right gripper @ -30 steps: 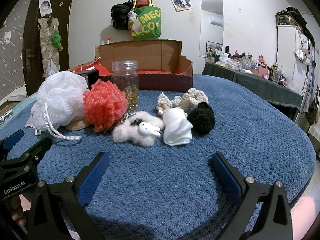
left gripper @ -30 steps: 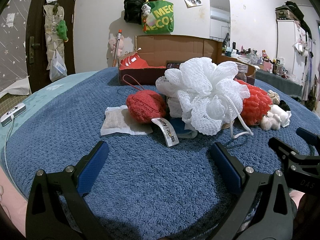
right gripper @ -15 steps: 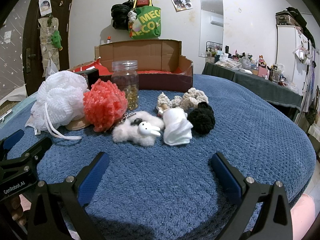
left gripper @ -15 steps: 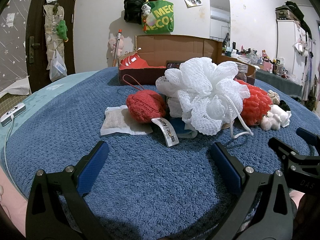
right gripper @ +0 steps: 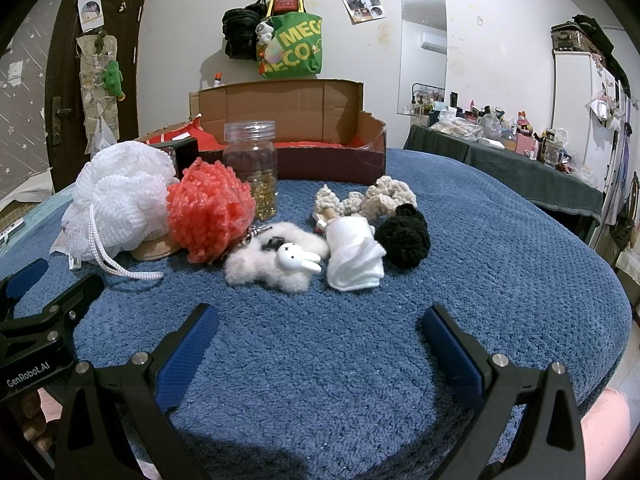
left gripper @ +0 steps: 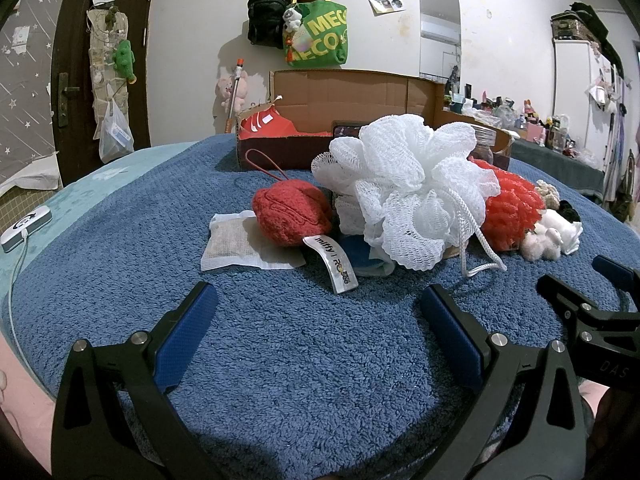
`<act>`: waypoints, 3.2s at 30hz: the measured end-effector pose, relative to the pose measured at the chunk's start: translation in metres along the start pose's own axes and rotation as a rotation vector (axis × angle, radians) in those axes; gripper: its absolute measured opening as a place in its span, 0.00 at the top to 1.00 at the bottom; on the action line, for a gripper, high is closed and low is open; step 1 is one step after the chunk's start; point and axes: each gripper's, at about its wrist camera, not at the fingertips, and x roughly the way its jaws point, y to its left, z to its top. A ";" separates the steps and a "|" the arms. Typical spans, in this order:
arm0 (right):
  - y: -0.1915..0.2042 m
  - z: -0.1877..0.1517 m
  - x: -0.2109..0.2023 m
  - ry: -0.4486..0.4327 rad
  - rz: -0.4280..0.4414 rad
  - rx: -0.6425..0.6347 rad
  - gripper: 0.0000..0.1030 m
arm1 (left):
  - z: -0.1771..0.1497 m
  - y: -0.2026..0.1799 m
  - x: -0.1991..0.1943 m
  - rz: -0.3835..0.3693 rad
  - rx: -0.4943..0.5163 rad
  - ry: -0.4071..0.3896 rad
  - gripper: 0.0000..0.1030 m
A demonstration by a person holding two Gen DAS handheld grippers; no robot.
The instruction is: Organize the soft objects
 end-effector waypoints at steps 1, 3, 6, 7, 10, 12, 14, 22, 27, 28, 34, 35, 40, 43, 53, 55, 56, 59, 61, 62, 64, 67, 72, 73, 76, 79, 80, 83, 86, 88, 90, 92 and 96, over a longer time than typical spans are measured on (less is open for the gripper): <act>0.000 0.000 0.000 0.000 0.000 -0.001 0.00 | 0.000 0.000 0.000 0.000 0.000 0.000 0.00; 0.000 0.000 0.000 0.000 0.000 0.000 0.00 | 0.000 0.000 0.000 0.000 0.000 0.000 0.00; 0.000 0.000 0.000 0.000 0.000 -0.001 0.00 | 0.000 0.000 0.000 0.000 0.000 0.000 0.00; 0.000 0.000 0.000 0.000 -0.001 -0.001 0.00 | 0.000 0.000 0.000 0.000 0.000 0.000 0.00; 0.000 0.000 0.000 0.000 -0.001 0.000 0.00 | 0.000 0.000 0.000 0.000 -0.001 0.000 0.00; 0.000 0.000 0.000 0.000 0.000 0.000 0.00 | 0.000 0.000 0.000 0.000 0.000 0.000 0.00; 0.001 0.000 0.000 0.000 0.000 0.000 0.00 | 0.000 0.000 0.000 -0.001 -0.001 0.000 0.00; 0.001 0.003 -0.003 -0.001 0.011 0.009 0.00 | 0.005 0.003 0.000 -0.024 -0.005 0.014 0.00; -0.007 0.005 -0.012 -0.013 0.034 0.033 0.00 | 0.018 0.010 -0.008 -0.040 -0.002 0.003 0.00; -0.008 0.007 -0.013 -0.016 0.036 0.038 0.00 | 0.016 0.010 -0.006 -0.044 0.000 -0.001 0.00; -0.012 0.019 -0.016 -0.038 0.045 0.043 0.00 | 0.029 0.010 -0.009 -0.068 0.012 -0.017 0.00; -0.011 0.021 -0.015 -0.041 0.042 0.041 0.00 | 0.030 0.010 -0.010 -0.072 0.015 -0.021 0.00; -0.017 0.032 -0.013 -0.042 0.036 0.054 0.00 | 0.039 0.004 -0.012 -0.105 0.034 -0.033 0.00; -0.024 0.041 -0.010 -0.043 0.026 0.059 0.00 | 0.048 0.001 -0.011 -0.117 0.044 -0.040 0.00; -0.050 0.075 0.023 0.035 0.056 0.028 0.00 | 0.075 -0.023 0.003 -0.174 0.100 -0.023 0.00; -0.055 0.083 0.032 0.055 0.070 0.028 0.00 | 0.078 -0.026 0.009 -0.178 0.111 -0.006 0.00; -0.057 0.084 0.035 0.062 0.074 0.026 0.00 | 0.079 -0.028 0.012 -0.180 0.113 0.004 0.00; -0.061 0.094 0.050 0.106 0.098 0.015 0.00 | 0.080 -0.032 0.021 -0.187 0.115 0.028 0.05; -0.061 0.098 0.061 0.137 0.114 -0.001 0.00 | 0.081 -0.035 0.027 -0.200 0.120 0.046 0.17; -0.060 0.100 0.068 0.159 0.118 -0.015 0.01 | 0.081 -0.036 0.030 -0.210 0.122 0.056 0.23; -0.057 0.100 0.080 0.207 0.131 -0.039 0.21 | 0.080 -0.037 0.034 -0.238 0.125 0.078 0.32; -0.056 0.095 0.091 0.272 0.246 -0.013 0.51 | 0.080 -0.039 0.035 -0.255 0.140 0.077 0.44; -0.050 0.093 0.078 0.229 0.259 -0.013 0.77 | 0.079 -0.039 0.027 -0.267 0.149 0.057 0.54; -0.049 0.092 0.072 0.212 0.257 -0.016 0.77 | 0.080 -0.039 0.026 -0.268 0.151 0.052 0.56; -0.046 0.093 0.057 0.178 0.257 -0.017 0.78 | 0.081 -0.036 0.020 -0.280 0.145 0.041 0.59; -0.040 0.096 0.037 0.128 0.259 -0.024 0.78 | 0.083 -0.033 0.013 -0.292 0.142 0.032 0.62; -0.037 0.098 0.035 0.119 0.262 -0.021 0.77 | 0.083 -0.033 0.012 -0.295 0.143 0.029 0.64; -0.029 0.101 0.023 0.090 0.268 -0.028 0.78 | 0.084 -0.030 0.005 -0.302 0.138 0.021 0.64; -0.022 0.101 0.014 0.071 0.274 -0.039 0.78 | 0.085 -0.026 0.000 -0.307 0.139 0.015 0.66; -0.020 0.101 0.010 0.067 0.278 -0.042 0.77 | 0.085 -0.025 -0.002 -0.307 0.142 0.010 0.66; -0.018 0.100 0.008 0.063 0.278 -0.042 0.77 | 0.086 -0.024 -0.005 -0.307 0.141 0.005 0.67; -0.018 0.099 0.007 0.064 0.281 -0.041 0.77 | 0.087 -0.023 -0.008 -0.305 0.142 -0.004 0.67; -0.018 0.099 0.005 0.058 0.279 -0.039 0.77 | 0.089 -0.019 -0.014 -0.297 0.137 -0.015 0.68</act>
